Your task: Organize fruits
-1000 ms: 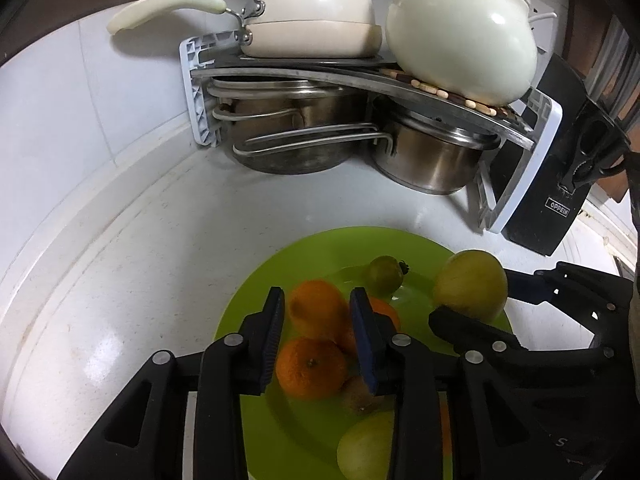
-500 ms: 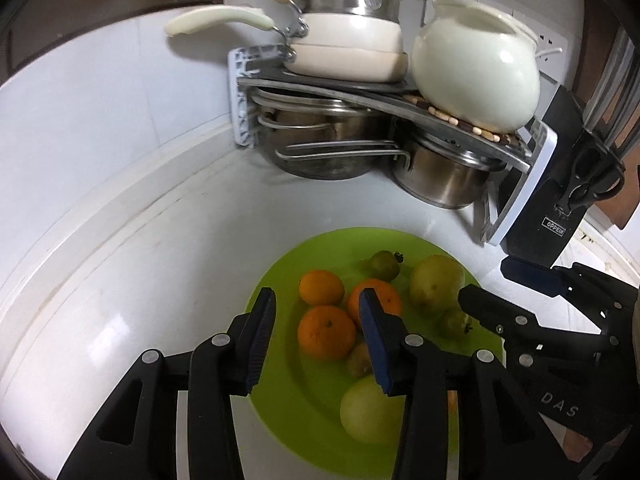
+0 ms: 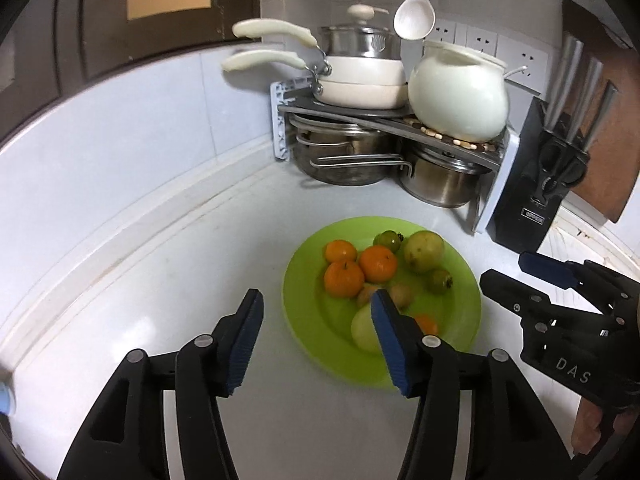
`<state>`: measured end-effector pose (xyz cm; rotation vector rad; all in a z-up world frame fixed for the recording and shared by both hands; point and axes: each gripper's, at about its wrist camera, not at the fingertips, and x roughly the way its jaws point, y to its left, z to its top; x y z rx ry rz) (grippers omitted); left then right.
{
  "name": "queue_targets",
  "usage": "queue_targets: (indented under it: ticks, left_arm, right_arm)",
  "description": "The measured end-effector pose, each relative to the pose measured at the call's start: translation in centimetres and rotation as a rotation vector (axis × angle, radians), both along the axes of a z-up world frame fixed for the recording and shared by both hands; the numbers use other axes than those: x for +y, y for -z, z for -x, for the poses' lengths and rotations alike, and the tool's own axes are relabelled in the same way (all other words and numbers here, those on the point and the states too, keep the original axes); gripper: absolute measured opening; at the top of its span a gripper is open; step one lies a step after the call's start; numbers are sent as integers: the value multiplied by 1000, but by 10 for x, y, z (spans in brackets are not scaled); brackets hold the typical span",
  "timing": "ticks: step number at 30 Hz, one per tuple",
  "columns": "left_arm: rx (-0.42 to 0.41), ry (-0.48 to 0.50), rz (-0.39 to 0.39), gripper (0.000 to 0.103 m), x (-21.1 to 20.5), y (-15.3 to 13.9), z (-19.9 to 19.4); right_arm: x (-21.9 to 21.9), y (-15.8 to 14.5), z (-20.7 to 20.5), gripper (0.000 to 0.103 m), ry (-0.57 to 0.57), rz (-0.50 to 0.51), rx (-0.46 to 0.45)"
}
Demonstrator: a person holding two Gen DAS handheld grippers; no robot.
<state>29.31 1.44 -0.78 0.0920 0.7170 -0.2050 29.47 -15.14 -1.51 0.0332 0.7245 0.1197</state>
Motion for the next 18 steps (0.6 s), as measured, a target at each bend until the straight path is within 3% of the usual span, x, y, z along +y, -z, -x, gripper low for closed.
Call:
queue_targets:
  ticks: [10, 18]
  left_arm:
    - [-78, 13, -24, 77, 15, -15, 64]
    - [-94, -33, -19, 89, 22, -20, 109]
  right_arm:
    - [10, -8, 67, 67, 66, 14, -46]
    - [3, -16, 114, 78, 75, 28, -72]
